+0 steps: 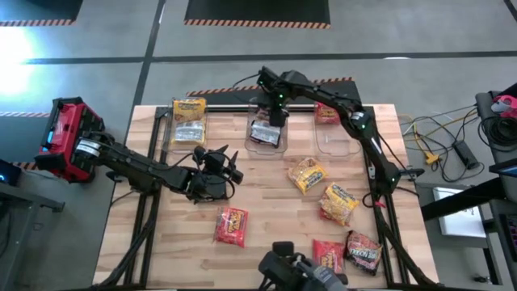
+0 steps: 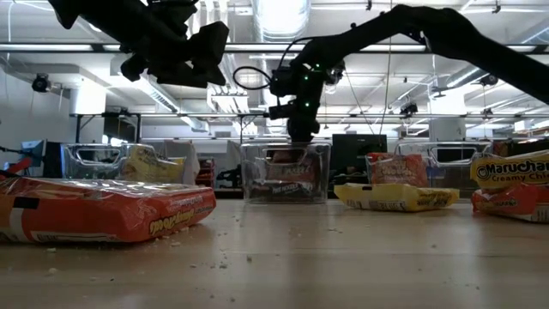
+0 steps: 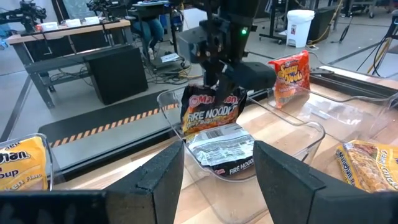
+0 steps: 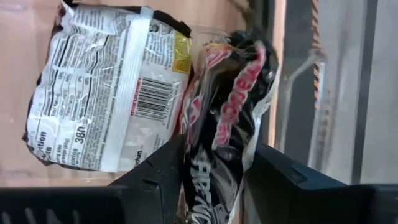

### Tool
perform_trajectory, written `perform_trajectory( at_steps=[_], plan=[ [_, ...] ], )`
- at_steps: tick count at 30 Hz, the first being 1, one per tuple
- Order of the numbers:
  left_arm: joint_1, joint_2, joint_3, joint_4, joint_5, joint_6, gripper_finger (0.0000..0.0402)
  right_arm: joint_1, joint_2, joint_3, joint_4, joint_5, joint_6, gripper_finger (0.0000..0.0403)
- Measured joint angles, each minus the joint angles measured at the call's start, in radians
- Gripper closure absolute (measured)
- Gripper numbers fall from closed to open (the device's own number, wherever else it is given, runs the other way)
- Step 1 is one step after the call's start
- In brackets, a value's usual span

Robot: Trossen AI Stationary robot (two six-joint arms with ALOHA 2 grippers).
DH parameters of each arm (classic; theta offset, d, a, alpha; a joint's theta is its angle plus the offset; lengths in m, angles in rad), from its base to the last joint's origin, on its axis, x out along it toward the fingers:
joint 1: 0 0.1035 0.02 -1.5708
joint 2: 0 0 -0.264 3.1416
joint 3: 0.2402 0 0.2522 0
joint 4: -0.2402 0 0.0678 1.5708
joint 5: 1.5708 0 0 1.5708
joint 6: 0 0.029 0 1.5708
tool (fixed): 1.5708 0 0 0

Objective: Sort Maruchan noodles
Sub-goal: Put the black noodle pack into the middle transparent bin, then put the yellow noodle pack into the left transparent bin

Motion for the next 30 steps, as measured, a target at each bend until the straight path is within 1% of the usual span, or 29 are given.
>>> perform_trajectory(
  at_steps=[9, 14, 16, 20, 30],
  plan=[
    [0.0, 0.0, 0.0, -0.001, 0.0, 0.0, 0.0225, 0.0, 0.006, -0.002, -0.009, 0.001, -0.019, 0.0215],
    [0.0, 0.0, 0.0, -0.002, 0.0, 0.0, 0.0225, 0.001, 0.006, -0.002, 0.001, 0.006, -0.072, 0.0192],
    [0.0, 0.0, 0.0, -0.004, 0.0, 0.0, 0.0225, 0.001, 0.004, -0.002, 0.012, 0.044, -0.09, 0.0186],
    [0.0, 0.0, 0.0, -0.005, 0.0, 0.0, 0.0225, 0.001, -0.006, 0.002, 0.052, 0.179, -0.094, 0.0181],
    [0.0, 0.0, 0.0, -0.013, 0.0, 0.0, 0.0225, 0.0, -0.011, 0.099, 0.036, 0.185, -0.094, 0.0181]
  ],
)
